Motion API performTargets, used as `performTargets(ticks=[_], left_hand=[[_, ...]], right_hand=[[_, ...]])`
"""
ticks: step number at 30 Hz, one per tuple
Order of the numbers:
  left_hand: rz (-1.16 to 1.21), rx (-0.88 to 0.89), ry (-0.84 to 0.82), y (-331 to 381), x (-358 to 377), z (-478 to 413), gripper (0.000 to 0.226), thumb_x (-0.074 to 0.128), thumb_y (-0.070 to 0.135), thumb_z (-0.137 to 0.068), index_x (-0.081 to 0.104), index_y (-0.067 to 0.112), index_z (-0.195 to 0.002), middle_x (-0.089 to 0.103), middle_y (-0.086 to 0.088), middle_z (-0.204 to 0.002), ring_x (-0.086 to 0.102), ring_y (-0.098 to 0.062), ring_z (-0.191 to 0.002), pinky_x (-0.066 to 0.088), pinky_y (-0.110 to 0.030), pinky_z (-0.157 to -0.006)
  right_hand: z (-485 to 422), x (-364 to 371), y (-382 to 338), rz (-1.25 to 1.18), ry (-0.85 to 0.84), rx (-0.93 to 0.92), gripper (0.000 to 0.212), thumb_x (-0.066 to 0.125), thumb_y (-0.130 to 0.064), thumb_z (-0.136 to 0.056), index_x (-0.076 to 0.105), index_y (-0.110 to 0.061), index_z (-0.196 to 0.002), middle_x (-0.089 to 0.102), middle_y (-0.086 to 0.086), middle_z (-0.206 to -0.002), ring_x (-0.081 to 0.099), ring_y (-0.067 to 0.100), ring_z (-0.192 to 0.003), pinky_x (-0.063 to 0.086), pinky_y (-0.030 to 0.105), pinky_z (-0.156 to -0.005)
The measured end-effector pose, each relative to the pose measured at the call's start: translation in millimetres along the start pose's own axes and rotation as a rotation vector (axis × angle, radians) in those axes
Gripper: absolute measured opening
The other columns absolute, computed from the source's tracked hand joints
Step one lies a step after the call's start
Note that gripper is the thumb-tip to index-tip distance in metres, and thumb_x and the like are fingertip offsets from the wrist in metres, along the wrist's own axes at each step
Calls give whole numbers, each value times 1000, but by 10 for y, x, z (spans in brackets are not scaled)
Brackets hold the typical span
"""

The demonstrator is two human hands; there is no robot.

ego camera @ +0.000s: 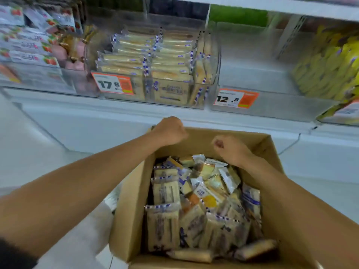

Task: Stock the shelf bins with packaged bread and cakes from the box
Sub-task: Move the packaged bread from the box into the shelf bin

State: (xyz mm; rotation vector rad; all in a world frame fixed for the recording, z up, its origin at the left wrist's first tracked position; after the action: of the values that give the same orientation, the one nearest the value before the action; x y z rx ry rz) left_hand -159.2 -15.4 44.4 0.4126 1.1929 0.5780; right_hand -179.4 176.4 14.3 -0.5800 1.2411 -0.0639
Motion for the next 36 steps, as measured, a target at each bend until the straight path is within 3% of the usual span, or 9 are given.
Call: performTargets(ticks=[4, 8, 12, 16, 19, 21, 24, 30, 36], left_hand=[[174, -159, -53, -440, 592, 65, 20, 57, 19, -95, 71, 8, -104, 70, -6, -101, 67, -19, -91, 56, -35, -86], [231, -253, -120, -726, 1006, 87, 13, 59, 18, -95, 68, 14, -103, 67, -2, -94, 63, -14, -83, 52, -31, -77], [244, -291, -208, -791, 1273, 89, 13, 58, 17, -95, 67, 14, -104, 68, -8, -99, 63, -15, -83, 53, -31, -77], [268, -264, -273, -680, 1419, 123, 18, 57, 15, -96, 66, 12, -111, 63, -1, -92, 60, -9, -73, 50, -23, -63], [318, -272, -300, -618, 1500, 165, 23, 59, 18, -96, 63, 12, -118, 63, -4, -108, 64, -13, -91, 55, -29, -82], [363, -242, -307, -513, 1505, 208, 43, 65, 20, -93, 53, 17, -133, 56, -3, -131, 59, -16, -110, 52, -32, -94], [452, -145, -392, -250, 1510, 266, 79, 75, 19, -86, 30, 29, -151, 40, 11, -141, 47, -14, -127, 43, -31, -100], [978, -282, -264, -290, 1364, 276, 40, 70, 4, -87, 62, 9, -126, 72, -11, -115, 70, -26, -103, 57, -44, -89], [1001, -289, -679, -263, 1242, 563, 54, 70, 40, -82, 58, 22, -132, 65, -11, -129, 63, -35, -117, 50, -59, -95]], right_hand=[[397, 695, 881, -171, -199, 231, 20, 59, -16, -93, 69, -17, -110, 66, 2, -110, 63, 19, -98, 51, 29, -80], [729, 1281, 1110, -447, -403, 300, 6, 66, -7, -90, 69, -12, -90, 66, 7, -93, 63, 14, -88, 53, 20, -75], [907, 1632, 1041, -365, -665, 236, 19, 77, -28, -80, 74, -20, -97, 58, -15, -119, 58, 15, -113, 49, 36, -97], [1116, 1878, 1064, -83, -821, 162, 48, 73, -26, -83, 60, -17, -128, 58, -3, -128, 56, 19, -115, 49, 34, -94], [1036, 1754, 1100, -221, -666, 179, 9, 74, -25, -84, 67, -22, -88, 61, 0, -96, 58, 16, -90, 46, 32, -73], [903, 1453, 1068, -409, -532, 253, 21, 74, -27, -85, 60, -15, -75, 53, -1, -80, 53, 12, -74, 38, 26, -65], [685, 947, 755, -511, -454, 166, 30, 77, -34, -82, 64, -7, -84, 53, 1, -74, 51, 12, -67, 37, 27, -66], [464, 436, 518, -790, -205, 255, 79, 84, -34, -72, 42, -26, -138, 58, -8, -119, 61, 9, -104, 53, 29, -87], [548, 557, 335, -803, -289, 110, 33, 73, -15, -86, 66, -27, -115, 72, 0, -110, 70, 14, -98, 56, 29, -84]])
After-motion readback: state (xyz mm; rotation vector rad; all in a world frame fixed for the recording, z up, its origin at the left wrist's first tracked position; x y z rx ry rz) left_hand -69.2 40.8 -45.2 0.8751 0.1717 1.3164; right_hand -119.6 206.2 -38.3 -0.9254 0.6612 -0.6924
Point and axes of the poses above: each hand's wrist, its own z-axis away from the middle knuckle, its own x-axis out of the palm, y = z × x, the point moved 8 cm from there along -z, towards the middle knuckle
